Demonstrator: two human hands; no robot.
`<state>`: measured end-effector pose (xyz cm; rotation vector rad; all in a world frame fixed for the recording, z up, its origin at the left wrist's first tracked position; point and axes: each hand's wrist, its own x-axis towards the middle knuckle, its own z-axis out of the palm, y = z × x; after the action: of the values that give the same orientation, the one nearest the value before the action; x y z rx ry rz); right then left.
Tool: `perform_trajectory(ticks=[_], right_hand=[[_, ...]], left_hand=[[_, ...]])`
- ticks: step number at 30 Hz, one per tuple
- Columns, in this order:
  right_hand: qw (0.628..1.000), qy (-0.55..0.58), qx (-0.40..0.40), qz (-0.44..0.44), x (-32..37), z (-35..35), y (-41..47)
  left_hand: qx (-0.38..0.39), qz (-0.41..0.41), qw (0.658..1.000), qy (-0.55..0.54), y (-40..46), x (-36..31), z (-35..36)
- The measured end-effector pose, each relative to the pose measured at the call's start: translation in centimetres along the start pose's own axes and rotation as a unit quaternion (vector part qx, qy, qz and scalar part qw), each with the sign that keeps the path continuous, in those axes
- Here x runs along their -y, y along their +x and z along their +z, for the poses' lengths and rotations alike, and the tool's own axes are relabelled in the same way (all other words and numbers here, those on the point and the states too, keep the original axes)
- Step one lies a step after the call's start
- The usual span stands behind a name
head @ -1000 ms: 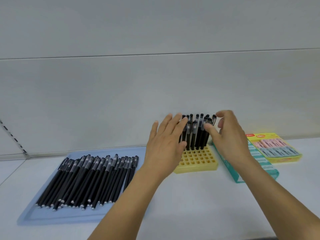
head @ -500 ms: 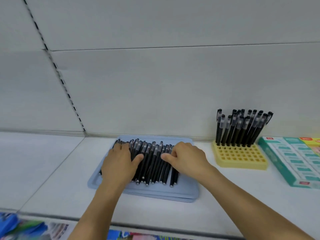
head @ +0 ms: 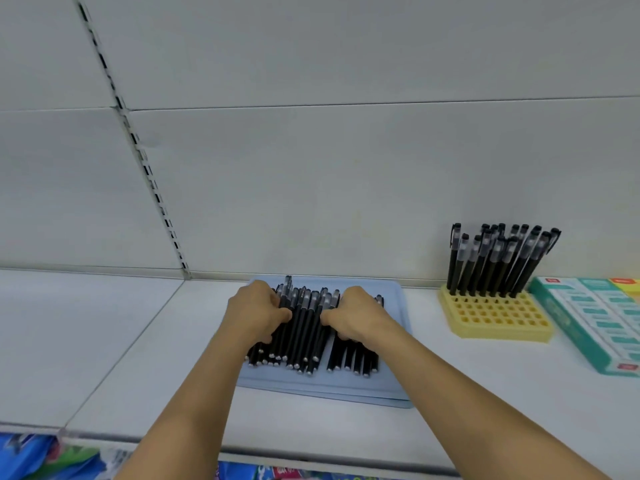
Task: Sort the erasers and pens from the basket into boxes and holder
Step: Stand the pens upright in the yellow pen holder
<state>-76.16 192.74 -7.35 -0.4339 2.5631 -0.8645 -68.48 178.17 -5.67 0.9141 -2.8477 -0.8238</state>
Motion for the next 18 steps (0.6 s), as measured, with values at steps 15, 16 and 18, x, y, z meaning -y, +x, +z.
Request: perform_trajectory(ticks=[15, 16, 18], right_hand=[[0.934, 0.239, -0.251, -0.090, -10.9, -12.5, -5.5], [0.928, 0.220, -0.289, -0.085, -12.2, -13.9, -5.6], [0.918, 0.146, -0.360, -0.080, -15.0, -16.2, -5.7]], left_hand=[[0.004, 0.147, 0.877, -0.458, -4.3, -8.8, 5.1], [0.010, 0.153, 0.874, -0.462, -4.3, -9.6, 5.7], [0.022, 0.158, 0.867, -0.472, -4.3, -11.1, 6.9]])
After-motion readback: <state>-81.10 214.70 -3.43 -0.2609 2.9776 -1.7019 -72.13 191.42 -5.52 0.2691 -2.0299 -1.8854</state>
